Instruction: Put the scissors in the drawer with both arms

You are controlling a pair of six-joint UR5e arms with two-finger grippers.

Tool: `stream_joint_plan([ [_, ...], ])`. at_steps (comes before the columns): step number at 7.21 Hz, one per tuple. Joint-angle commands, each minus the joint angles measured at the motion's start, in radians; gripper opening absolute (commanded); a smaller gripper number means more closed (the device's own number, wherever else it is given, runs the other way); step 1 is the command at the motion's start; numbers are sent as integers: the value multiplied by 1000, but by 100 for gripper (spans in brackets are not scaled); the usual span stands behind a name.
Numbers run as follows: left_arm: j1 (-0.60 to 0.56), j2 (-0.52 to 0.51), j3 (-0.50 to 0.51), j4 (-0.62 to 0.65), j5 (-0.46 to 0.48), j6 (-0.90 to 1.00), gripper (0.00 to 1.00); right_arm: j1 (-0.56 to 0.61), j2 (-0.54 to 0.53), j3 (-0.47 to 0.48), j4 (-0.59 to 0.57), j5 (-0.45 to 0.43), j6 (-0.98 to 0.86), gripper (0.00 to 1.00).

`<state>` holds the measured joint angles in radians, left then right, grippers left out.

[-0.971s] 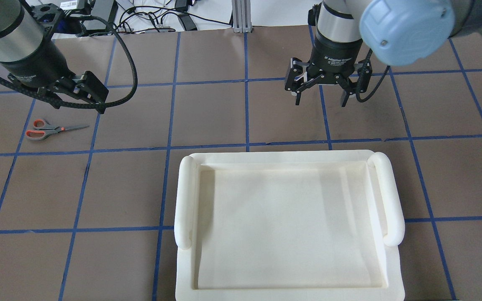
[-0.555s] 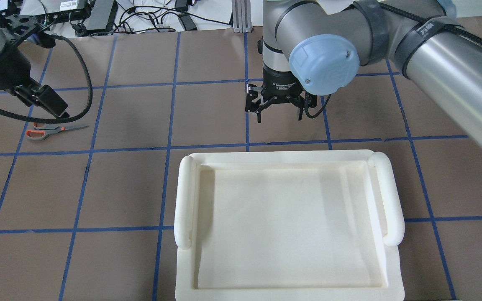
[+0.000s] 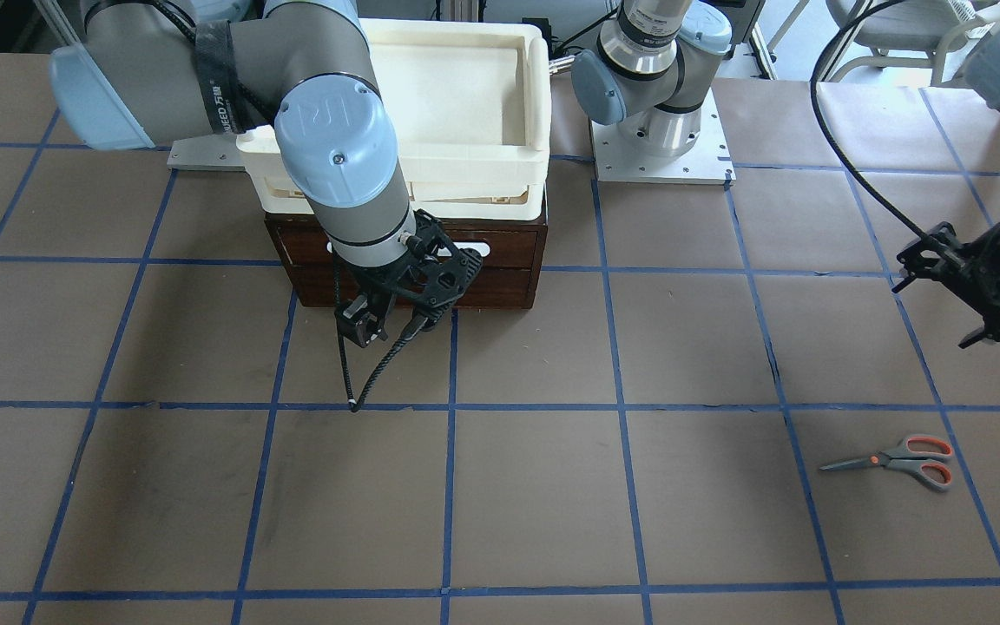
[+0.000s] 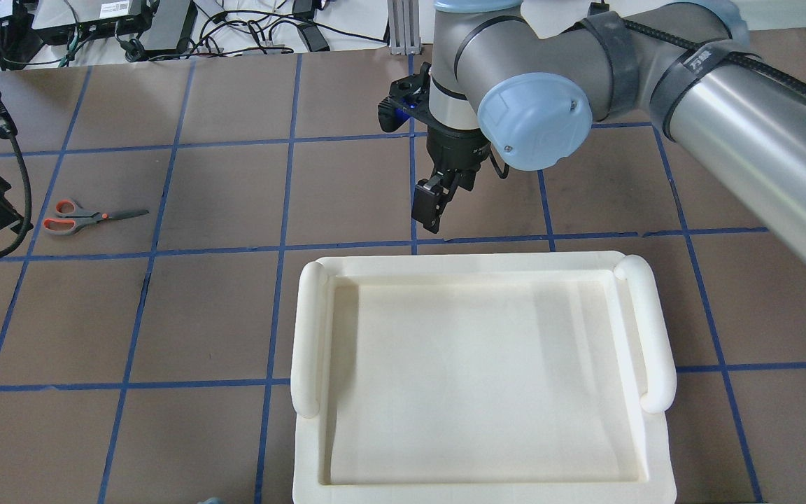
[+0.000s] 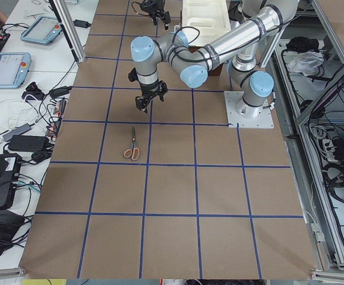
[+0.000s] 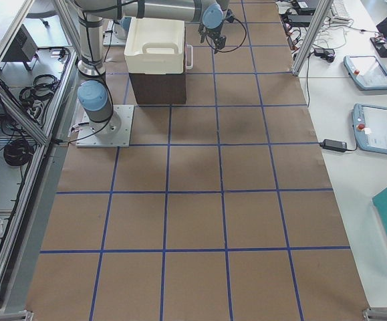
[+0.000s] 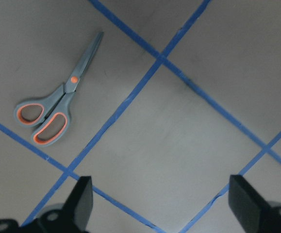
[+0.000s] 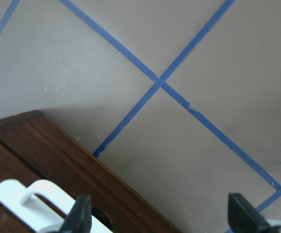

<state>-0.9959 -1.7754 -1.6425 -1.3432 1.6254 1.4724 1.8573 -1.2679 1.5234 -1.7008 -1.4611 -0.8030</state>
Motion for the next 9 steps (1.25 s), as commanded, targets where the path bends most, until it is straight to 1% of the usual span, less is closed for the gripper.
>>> stream_joint_plan([
  [1, 49, -123, 3, 123, 4, 229, 100, -4, 5, 33, -4, 8, -377, 100],
  [2, 52, -186, 1, 265, 8, 440, 100, -4, 10, 53, -25, 7, -401, 100],
  [3, 56, -244, 3, 318, 5, 583, 100, -4, 13, 57, -69, 2, -410, 100],
  [4, 59, -292, 18, 337, 4, 612, 100, -4, 15, 58, -59, -5, -500, 100],
  [5, 65, -321, 20, 404, 5, 652, 100, -4, 19, 60, -6, -13, -551, 100],
  [7, 83, -351, 21, 406, -7, 687, 100, -4, 21, 60, 55, -10, -542, 100],
  [8, 82, -358, 23, 406, -7, 756, 98, -3, 21, 61, 75, -2, -539, 100],
  [9, 71, -360, 42, 404, -19, 800, 89, -3, 21, 61, 87, 1, -539, 100],
])
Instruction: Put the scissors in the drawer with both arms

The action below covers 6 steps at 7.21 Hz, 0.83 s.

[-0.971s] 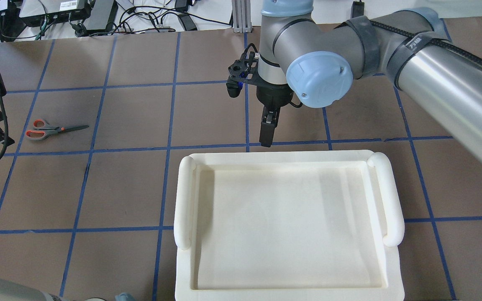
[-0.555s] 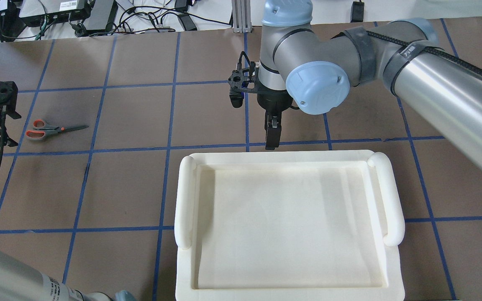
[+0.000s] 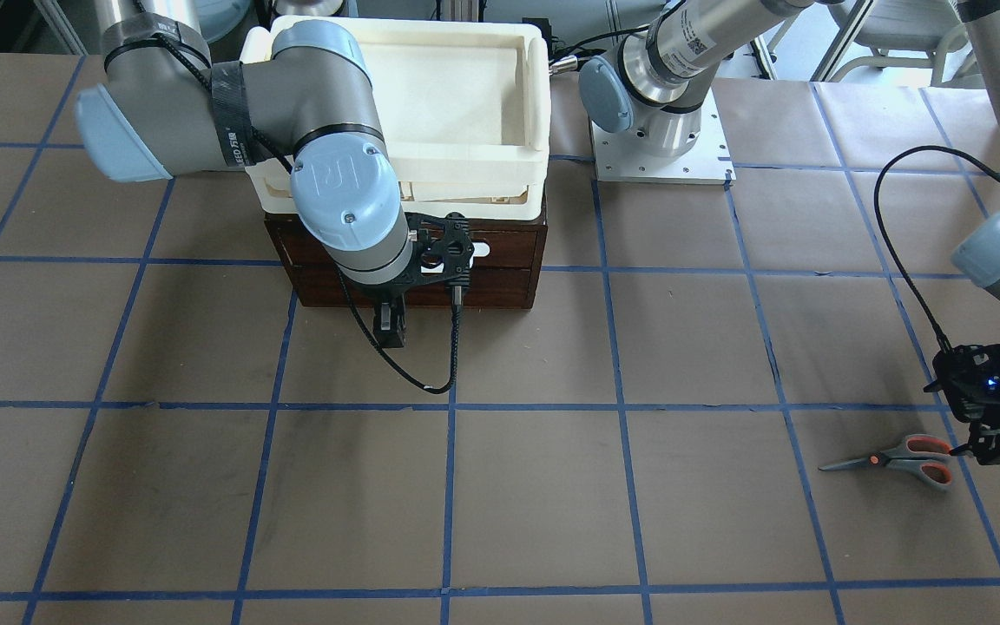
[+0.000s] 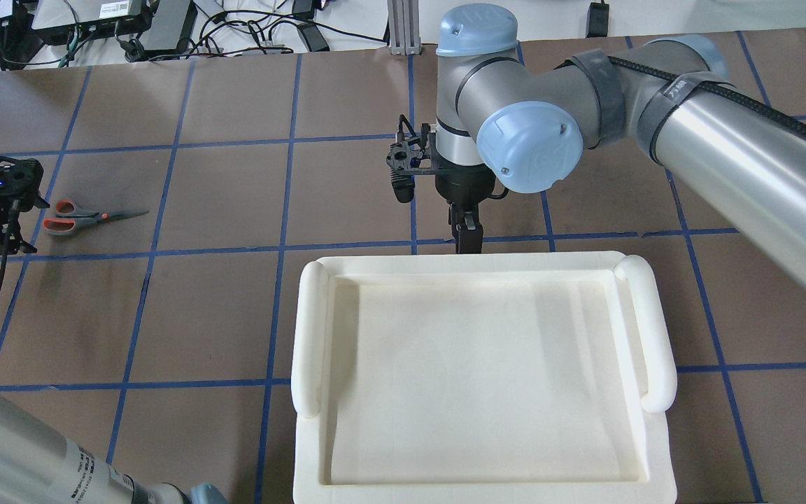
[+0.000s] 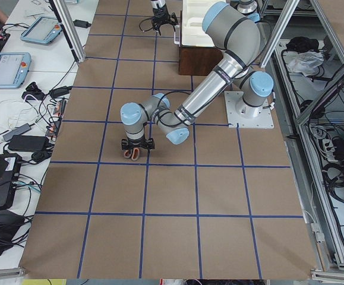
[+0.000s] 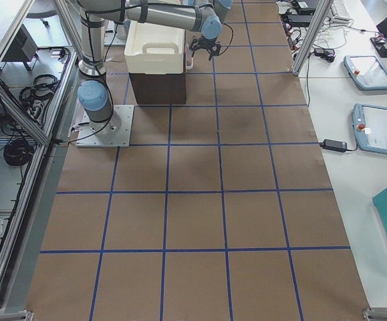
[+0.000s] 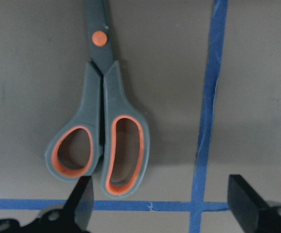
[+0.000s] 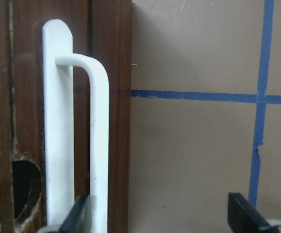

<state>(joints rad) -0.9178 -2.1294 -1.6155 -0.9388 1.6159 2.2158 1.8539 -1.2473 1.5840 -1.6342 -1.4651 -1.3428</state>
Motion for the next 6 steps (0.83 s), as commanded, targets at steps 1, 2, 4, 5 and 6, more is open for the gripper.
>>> stream_joint_plan([
  [1, -38, -10, 38, -8, -51, 36, 89, 1, 3, 2, 17, 2, -12, 100],
  [2, -65, -24, 42, -5, -54, -37, 89, 1, 9, 2, 10, -9, -16, 100],
  [4, -70, -47, 43, -2, -36, -174, 92, -1, 26, 2, 14, -9, -7, 100],
  [5, -70, -59, 46, -2, -39, -188, 92, -1, 35, 2, 14, -1, -3, 100],
  [6, -72, -73, 55, 1, -44, -205, 92, -1, 37, 2, 16, 2, -1, 100],
])
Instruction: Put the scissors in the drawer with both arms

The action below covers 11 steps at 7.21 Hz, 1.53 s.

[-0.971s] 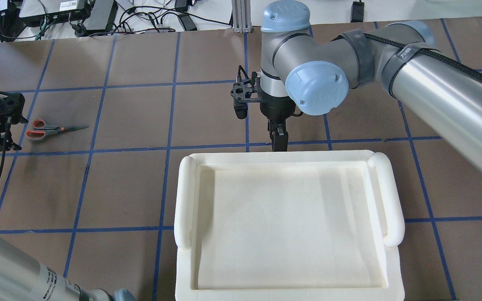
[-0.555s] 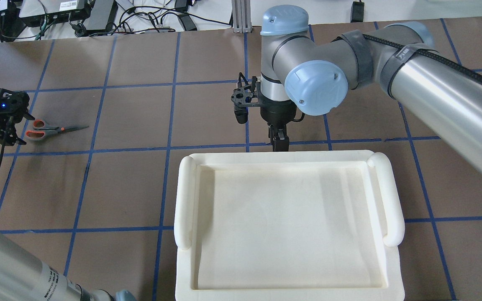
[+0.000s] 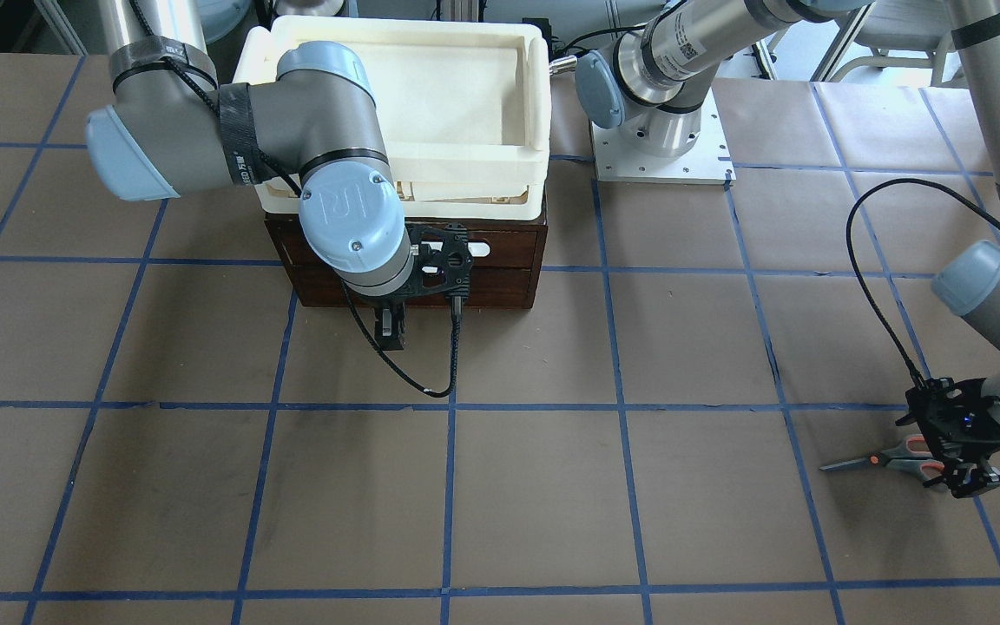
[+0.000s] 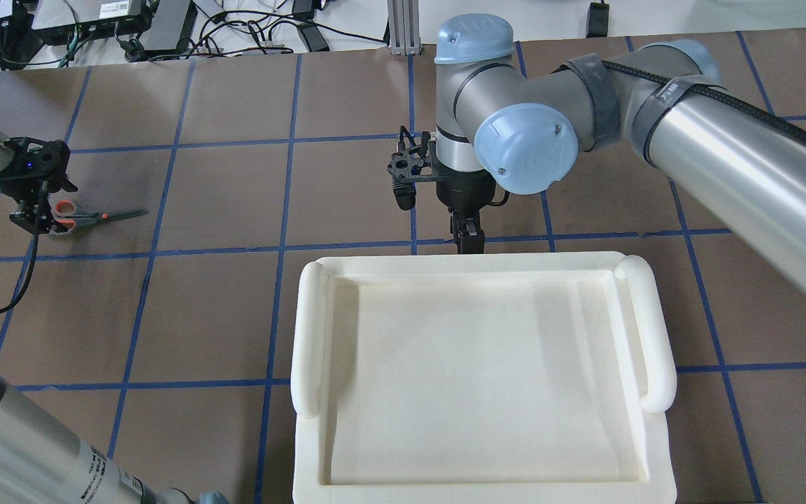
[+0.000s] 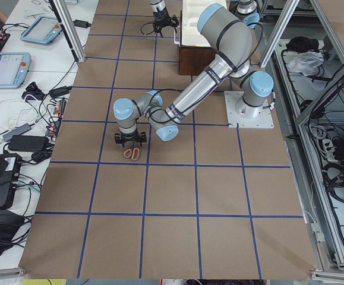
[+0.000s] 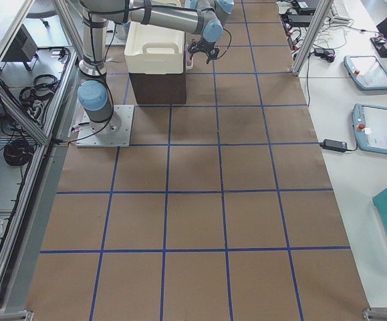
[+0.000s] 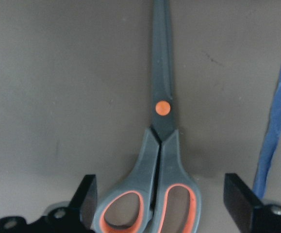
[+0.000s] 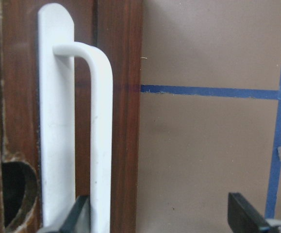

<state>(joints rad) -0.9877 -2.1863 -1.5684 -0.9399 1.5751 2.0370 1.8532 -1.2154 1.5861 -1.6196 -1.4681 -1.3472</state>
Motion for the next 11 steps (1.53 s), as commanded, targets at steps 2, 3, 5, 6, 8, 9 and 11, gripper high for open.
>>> stream_joint_plan([
  [2, -37, -27, 11, -8, -1, -46, 93, 0, 5, 0, -9, 0, 6, 100],
  [3, -37, -30, 13, -7, -6, -41, 92, 0, 4, -1, -32, -1, 5, 100],
  [5, -37, -33, 14, -3, -12, -17, 75, 0, 4, -2, -141, -6, 40, 100],
  [6, -37, -33, 14, -3, -7, -15, 60, 1, 2, -2, -202, -6, 54, 100],
  [8, -37, -32, 16, -3, -3, -15, 45, -2, 11, -3, -299, -21, 56, 100],
  [9, -37, -23, 14, -11, -1, -12, 40, -15, 26, -12, -321, -47, 53, 100],
  [11, -37, -20, 13, -13, -4, 0, 29, -46, 42, -15, -403, -48, 51, 100],
])
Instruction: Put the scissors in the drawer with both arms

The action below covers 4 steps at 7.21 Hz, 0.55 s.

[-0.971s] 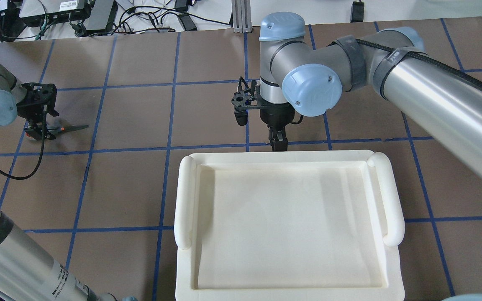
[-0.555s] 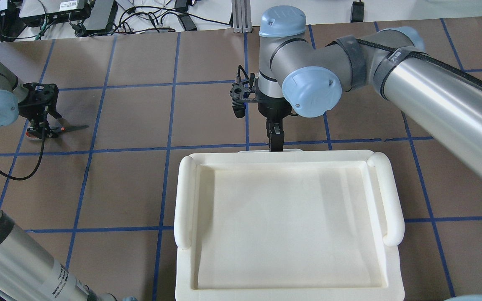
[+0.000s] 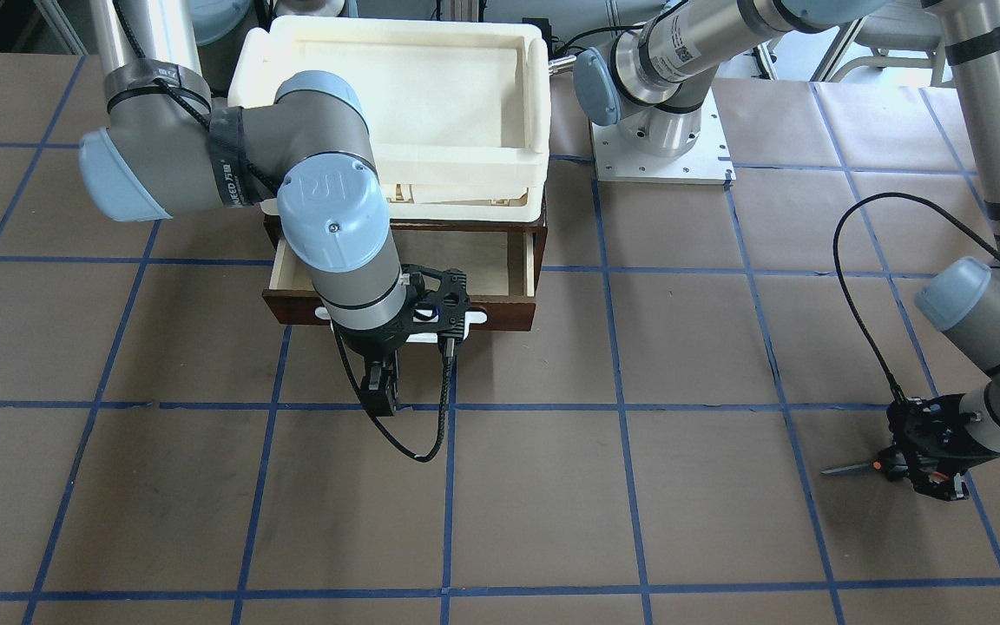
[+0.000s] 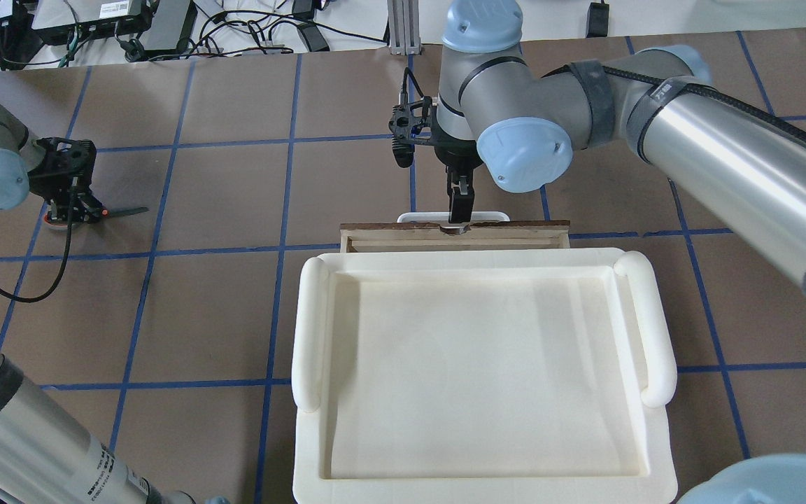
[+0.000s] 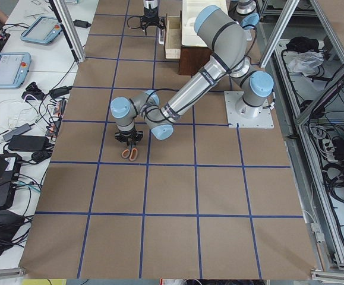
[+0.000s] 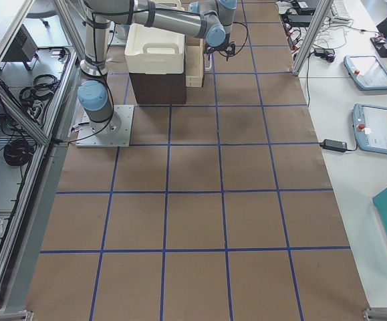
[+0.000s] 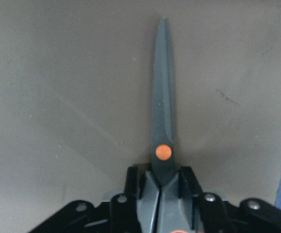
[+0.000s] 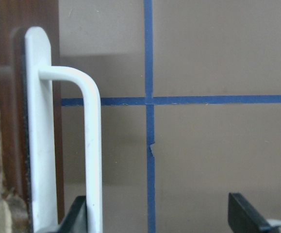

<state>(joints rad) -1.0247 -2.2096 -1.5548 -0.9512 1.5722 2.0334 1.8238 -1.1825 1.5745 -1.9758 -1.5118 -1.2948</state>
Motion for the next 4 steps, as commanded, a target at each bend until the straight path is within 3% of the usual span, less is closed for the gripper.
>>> stream_joint_plan([
  [1, 0, 4, -1, -1, -1, 5, 0, -24, 7, -4, -87, -4, -1, 100],
  [4, 0, 33, 1, -4, 0, 11, 0, -26, 12, -4, -158, -7, -8, 100],
])
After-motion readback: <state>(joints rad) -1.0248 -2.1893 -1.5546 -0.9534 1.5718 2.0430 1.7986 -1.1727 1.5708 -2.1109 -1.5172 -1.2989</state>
